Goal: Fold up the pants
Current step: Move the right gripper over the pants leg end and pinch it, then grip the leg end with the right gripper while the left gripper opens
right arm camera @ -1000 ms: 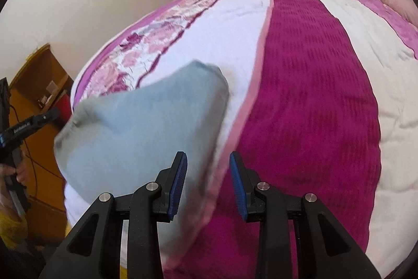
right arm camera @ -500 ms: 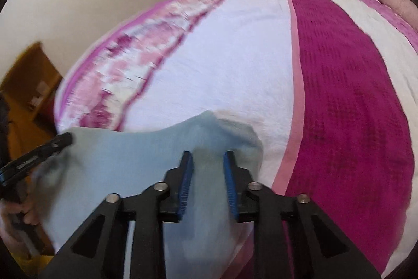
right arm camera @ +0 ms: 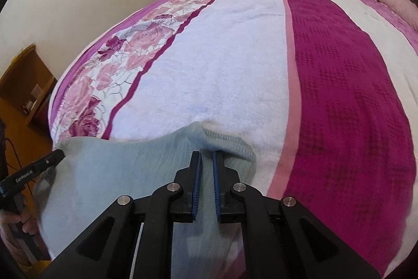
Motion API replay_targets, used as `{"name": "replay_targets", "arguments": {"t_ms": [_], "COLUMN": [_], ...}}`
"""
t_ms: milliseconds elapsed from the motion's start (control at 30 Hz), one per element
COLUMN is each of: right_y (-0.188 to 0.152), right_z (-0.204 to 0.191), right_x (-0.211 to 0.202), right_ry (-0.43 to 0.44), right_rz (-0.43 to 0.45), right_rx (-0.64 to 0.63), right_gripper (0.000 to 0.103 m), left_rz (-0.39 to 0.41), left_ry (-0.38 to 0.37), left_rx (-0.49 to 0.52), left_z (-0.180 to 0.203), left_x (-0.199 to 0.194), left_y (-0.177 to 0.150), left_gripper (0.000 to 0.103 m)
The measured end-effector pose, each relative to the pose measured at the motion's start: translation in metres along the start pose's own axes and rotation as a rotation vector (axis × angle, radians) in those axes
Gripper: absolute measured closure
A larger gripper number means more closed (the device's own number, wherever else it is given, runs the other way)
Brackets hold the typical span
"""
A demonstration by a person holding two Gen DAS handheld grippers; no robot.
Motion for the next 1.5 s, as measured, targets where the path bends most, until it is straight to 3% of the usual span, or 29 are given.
{"name": "replay_targets", "arguments": {"t_ms": [200,433,733,967,1033,1133,1267,1500], "right_y": [-0.026,-0.071,-0.132,-0.126,-0.123,-0.118,-0.106,-0.108], "right_z": [-0.015,-0.030,-0.035,-0.019,-0.009,0.003,0.003,-0.004], "right_x": [-0.033,-0.048,-0.029,-0.052,-0.058,-0.060,-0.045,-0.003], "right_ry": [0.045,0.050,0.071,0.100,0.111,0.144,0.233,0.279], "right_rz": [-0.015,-0.066,-0.217,-0.150,-0.120,-0.094,-0.093,-0.157], "right_rx": [-0.033,-0.088,-0.089,-0.021,0.027,0.099,0.153,0.184], "right_gripper": [0.080,0.080,0.078,0.076,0.064,0.058,0.058,0.058], "left_rz": [0.017,0.000,-0.075,-0.058,-0.046,-0.026,-0.011,-0.024], "left_ry": [-0.012,-0.001,-0.006,0.025,0.032,0.039,0.040,0.047], "left_rx": [0.023,0.040,0.036,0.054,0.061,0.070,0.081,0.086], "left_z": [0.002,-0.007,-0.017,-0.016,-0.015,-0.012,-0.007,-0.008], "left_x": [-0.038,-0.066,-0.050,-0.059,-0.065,-0.074,-0.077,-0.071], "left_y": [-0.018,-0.061,-0.092,-0.090,-0.089,-0.085,-0.083,-0.084], "left_gripper": [0.100,0.098,0.097,0.097,0.097,0.090,0.085,0.085]}}
Point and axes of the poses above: each gripper's, at about its wrist camera, not at the fingertips, and x roughly the way its jaws point, z to its right, y to its top, the point moved 10 cm from there along x, roughly the way its jaws point, and after that the axes turned 10 degrees about -z, right-handed, at the moved point
